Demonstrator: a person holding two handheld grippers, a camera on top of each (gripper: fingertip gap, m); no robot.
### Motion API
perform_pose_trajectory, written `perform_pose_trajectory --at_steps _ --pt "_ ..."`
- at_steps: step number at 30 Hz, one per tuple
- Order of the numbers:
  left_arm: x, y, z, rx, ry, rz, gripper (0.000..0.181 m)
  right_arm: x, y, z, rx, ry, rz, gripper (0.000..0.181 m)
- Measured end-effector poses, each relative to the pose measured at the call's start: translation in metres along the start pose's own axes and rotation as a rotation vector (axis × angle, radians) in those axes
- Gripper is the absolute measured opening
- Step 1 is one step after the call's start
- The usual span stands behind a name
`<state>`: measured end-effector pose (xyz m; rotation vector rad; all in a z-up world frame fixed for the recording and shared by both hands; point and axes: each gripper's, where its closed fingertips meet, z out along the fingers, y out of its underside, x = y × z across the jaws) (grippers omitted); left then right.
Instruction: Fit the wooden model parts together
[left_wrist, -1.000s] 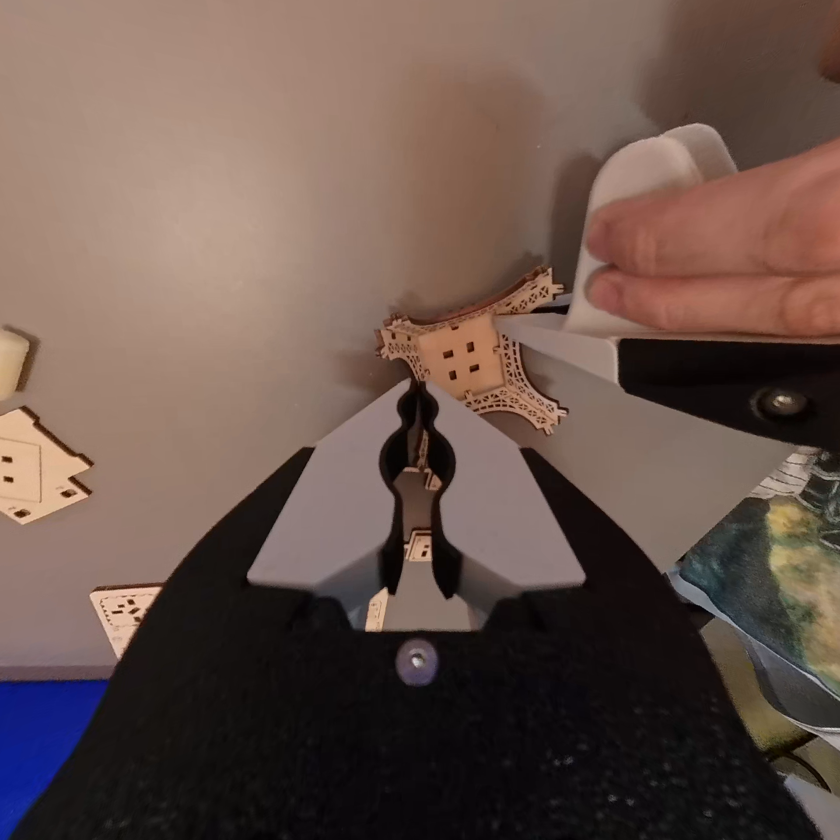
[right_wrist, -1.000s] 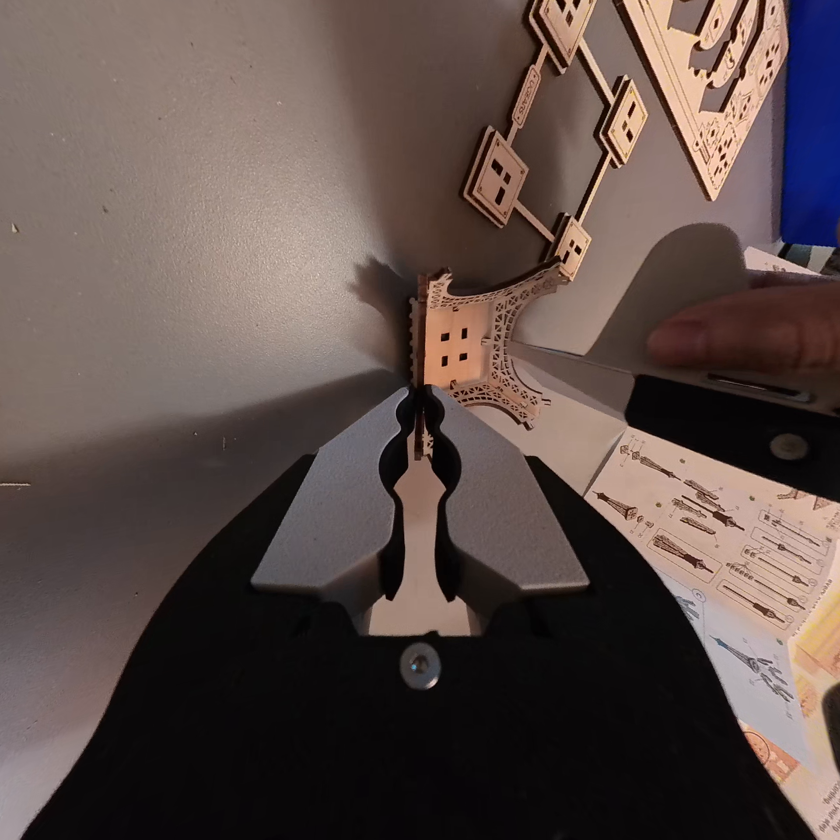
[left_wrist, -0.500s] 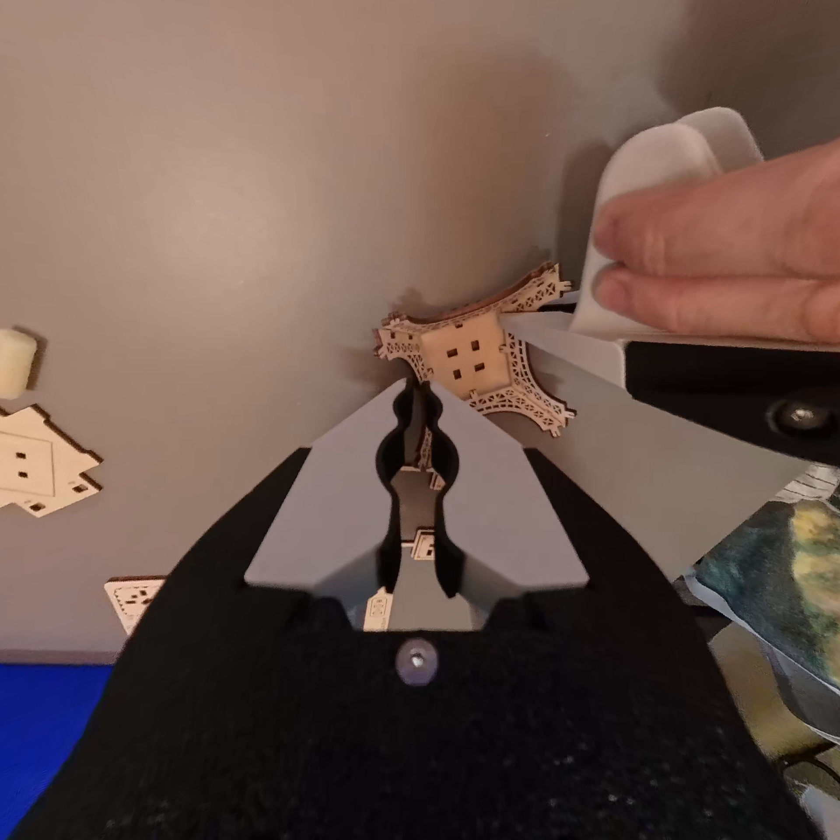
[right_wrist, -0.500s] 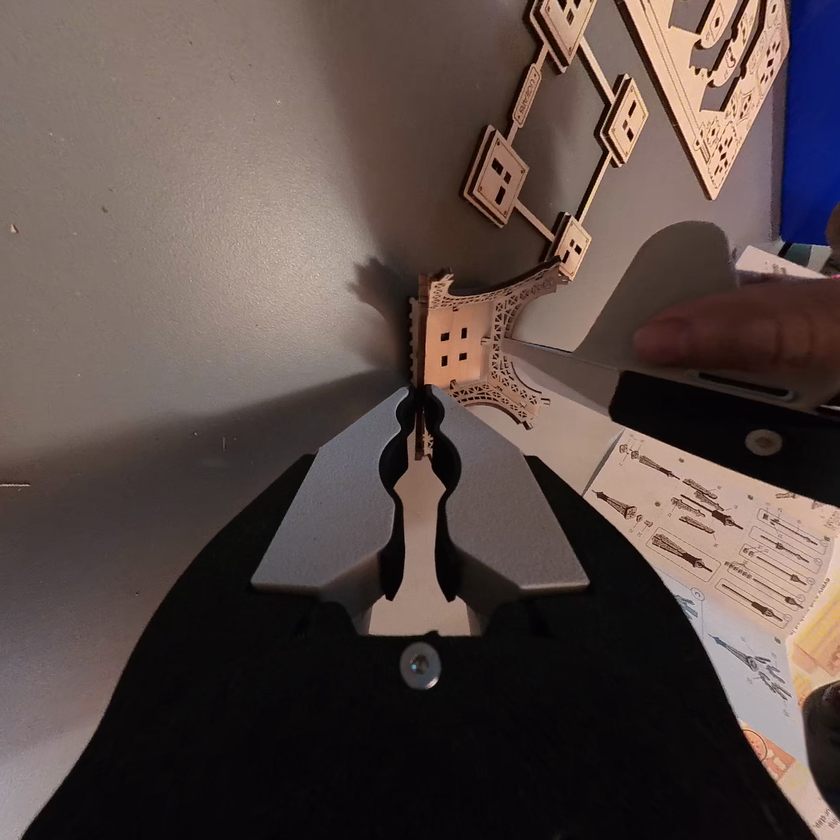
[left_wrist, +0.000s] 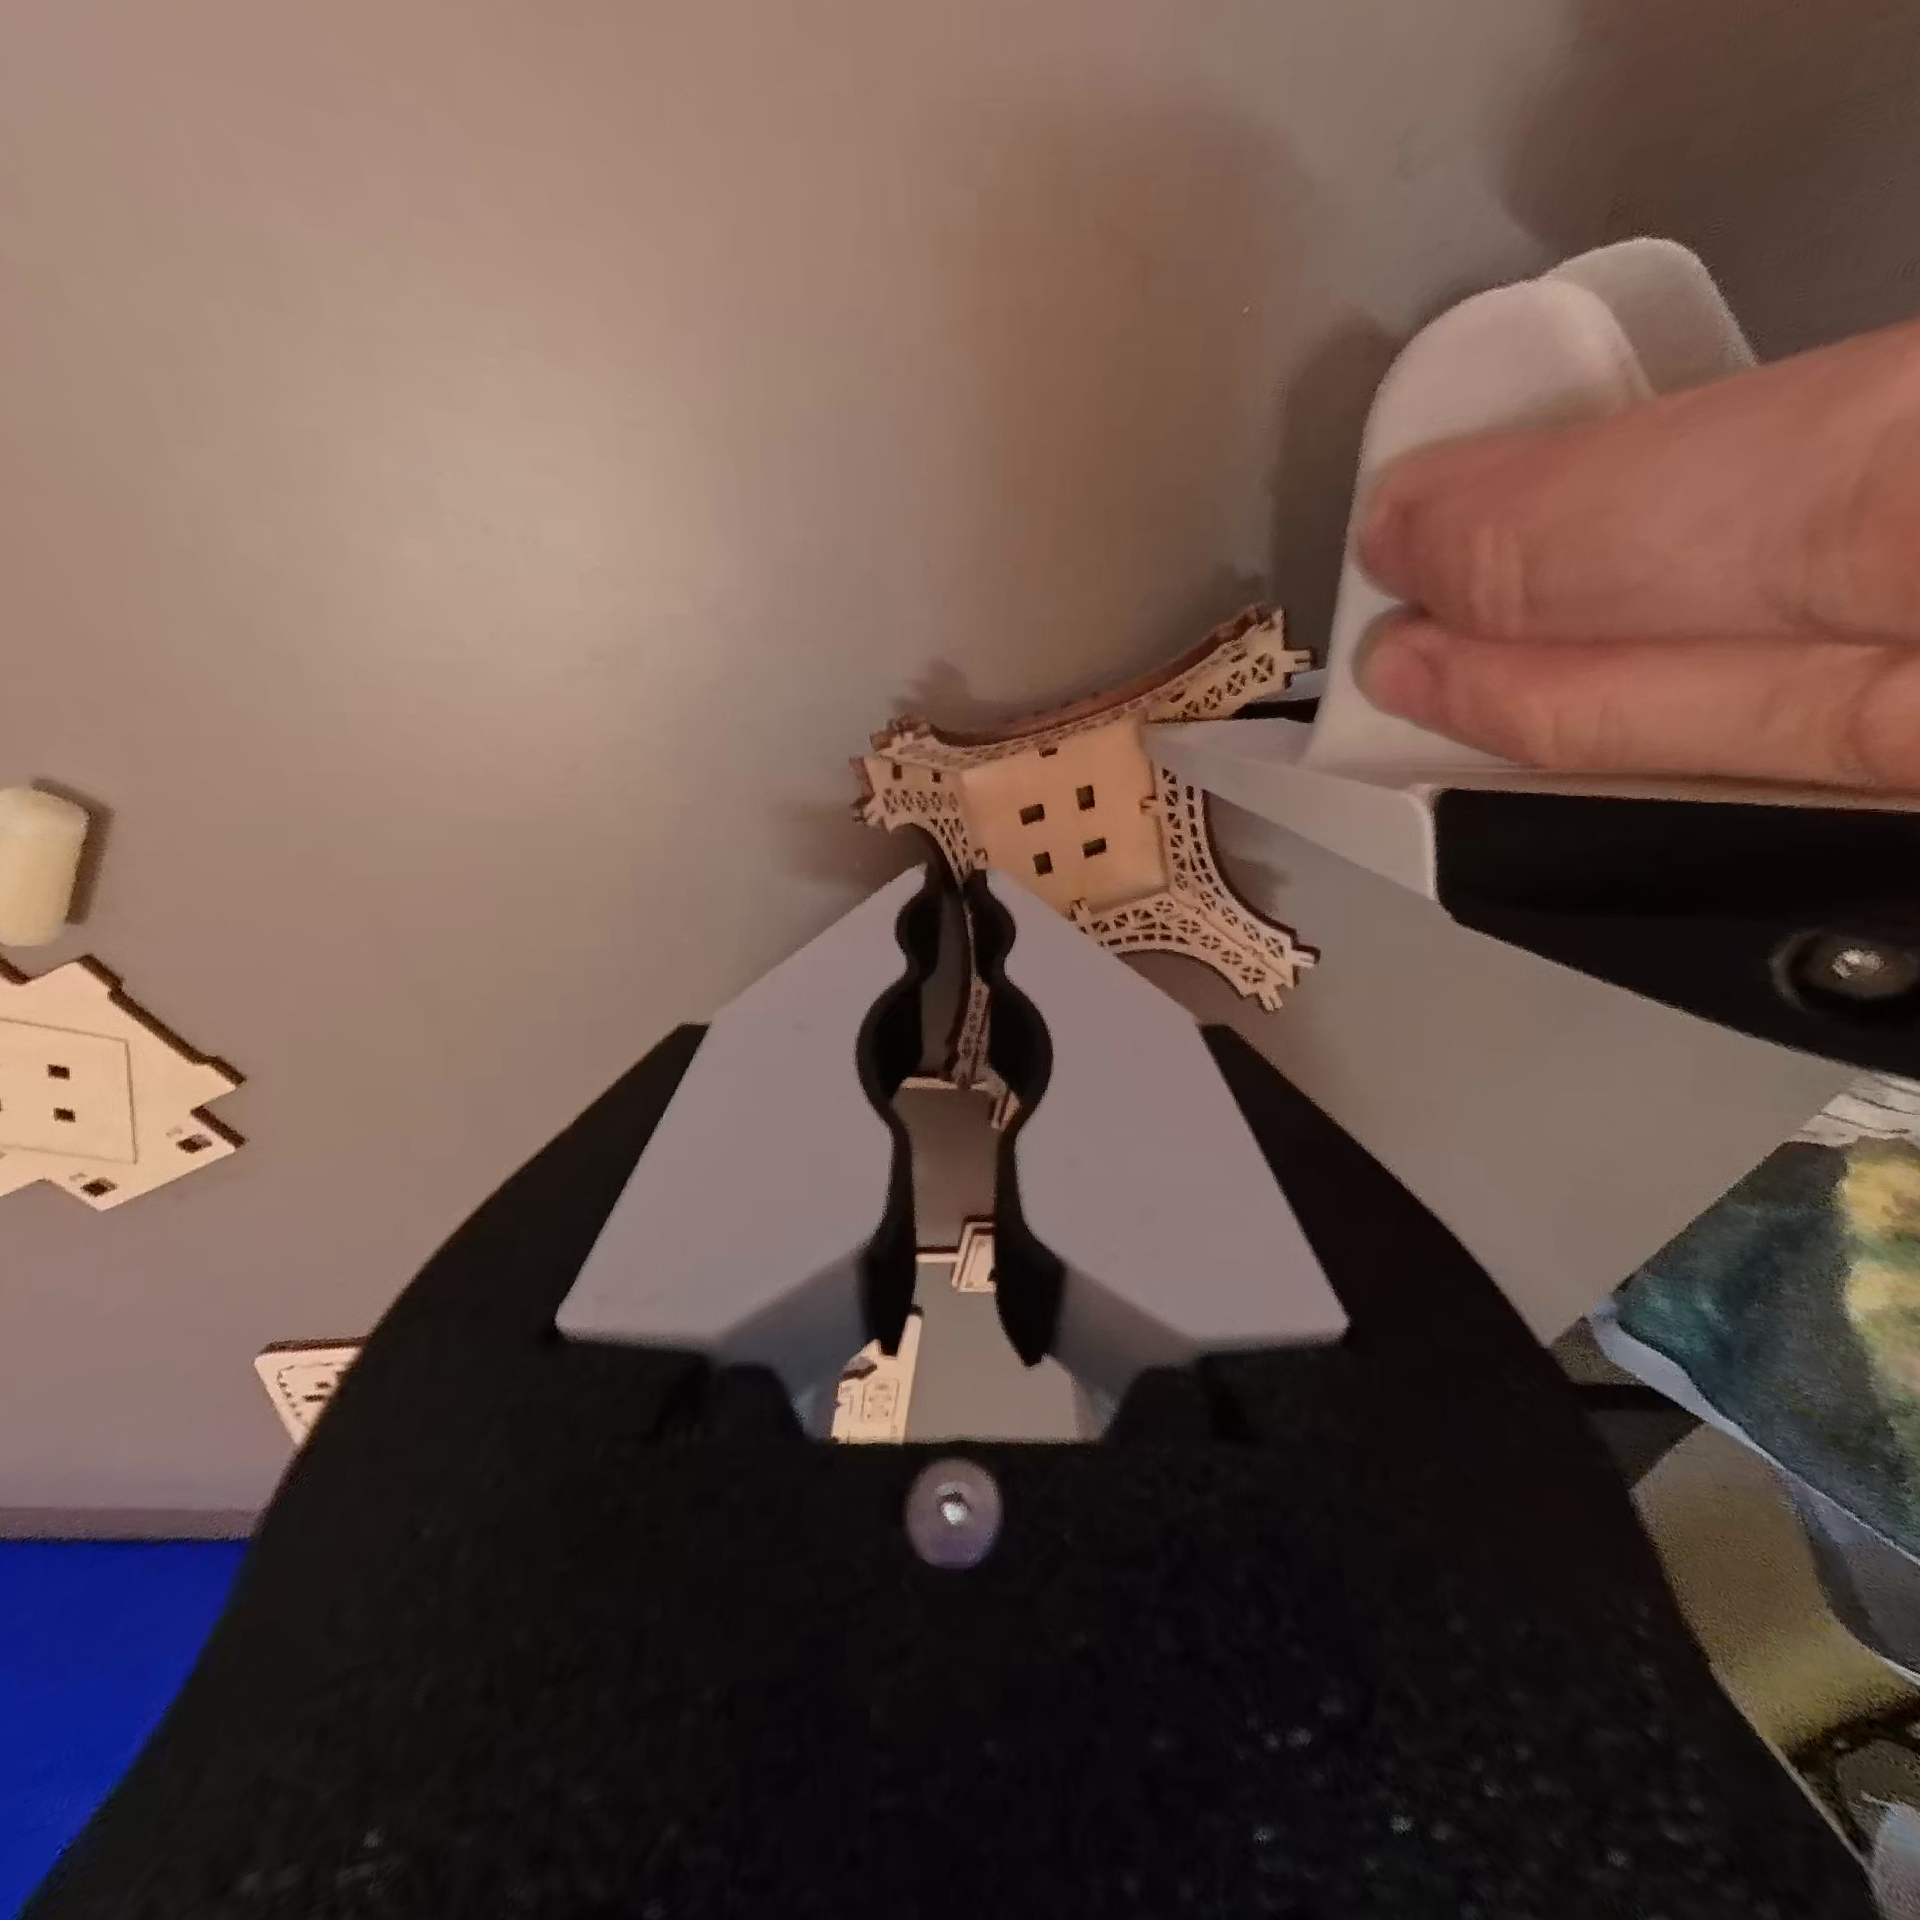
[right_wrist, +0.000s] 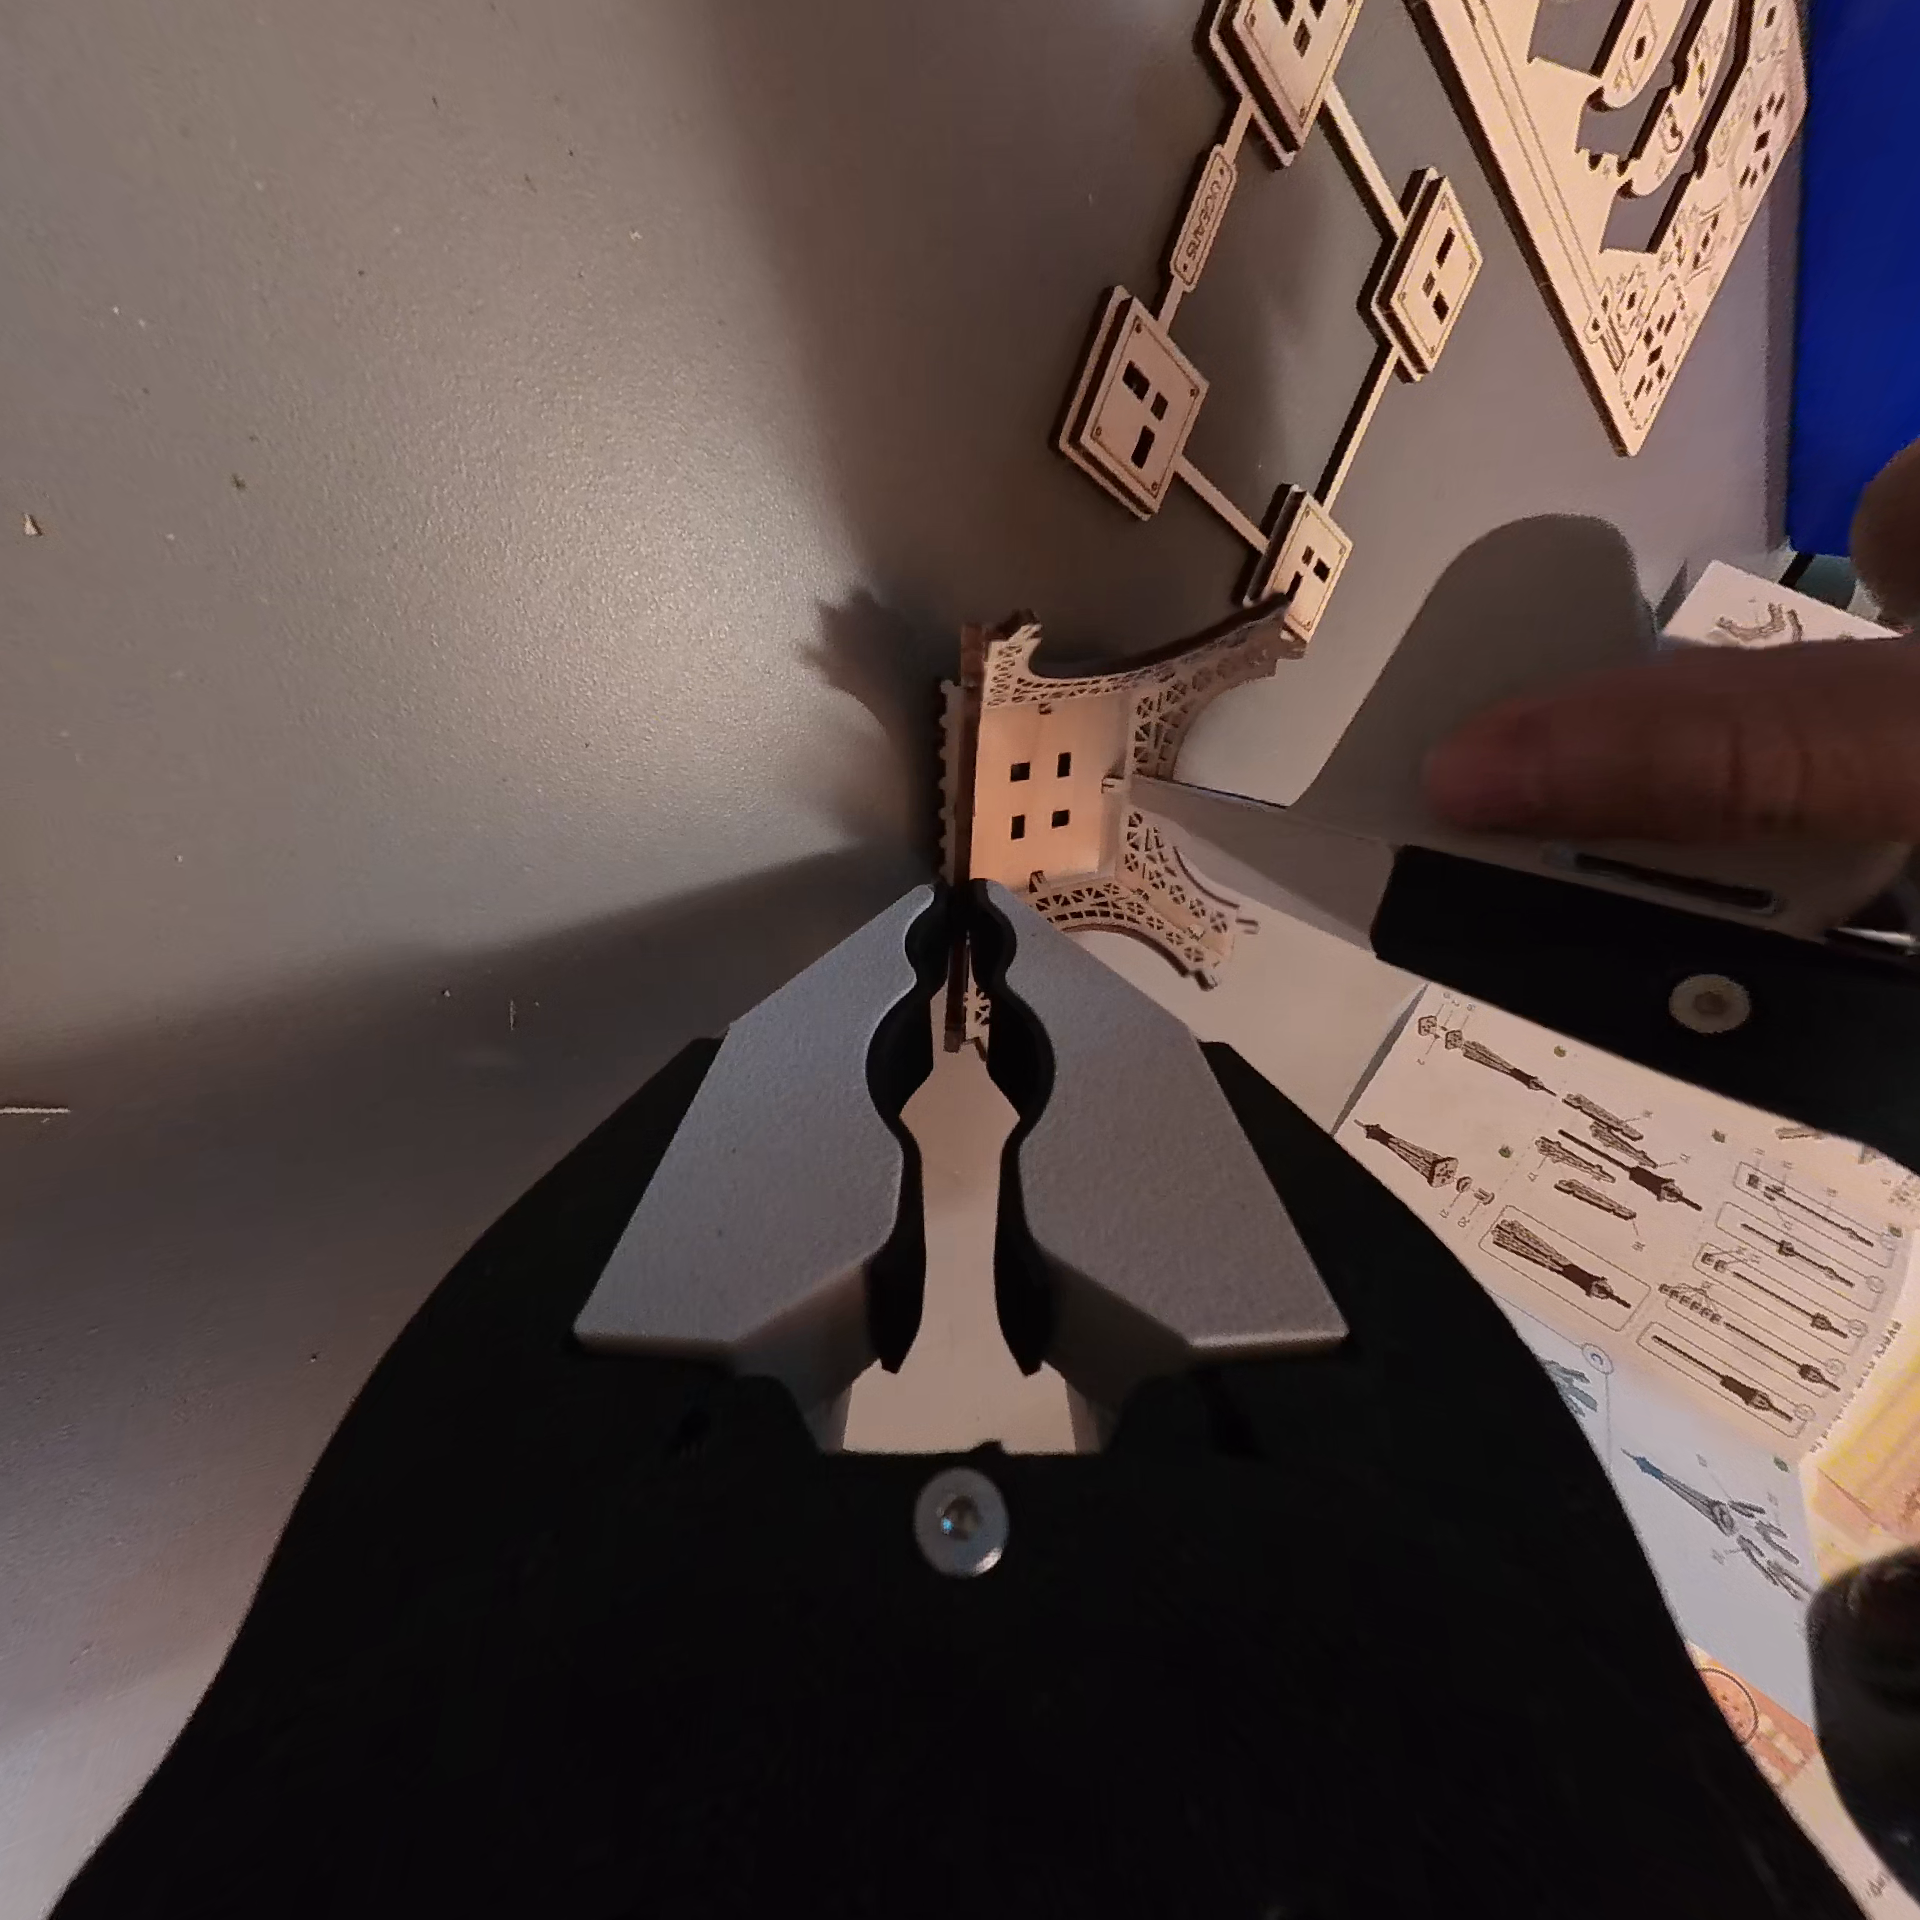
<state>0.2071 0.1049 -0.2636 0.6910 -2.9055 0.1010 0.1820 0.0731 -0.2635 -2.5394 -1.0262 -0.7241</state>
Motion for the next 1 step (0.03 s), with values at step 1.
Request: perform_pose_trajectory --at_steps 1 --pt "-0.0001 0.0000 0.0000 -0.001 -0.006 0.012 0.002 -0.0001 0.0001 0.0000 -0.001 0.000 0.000 0.001"
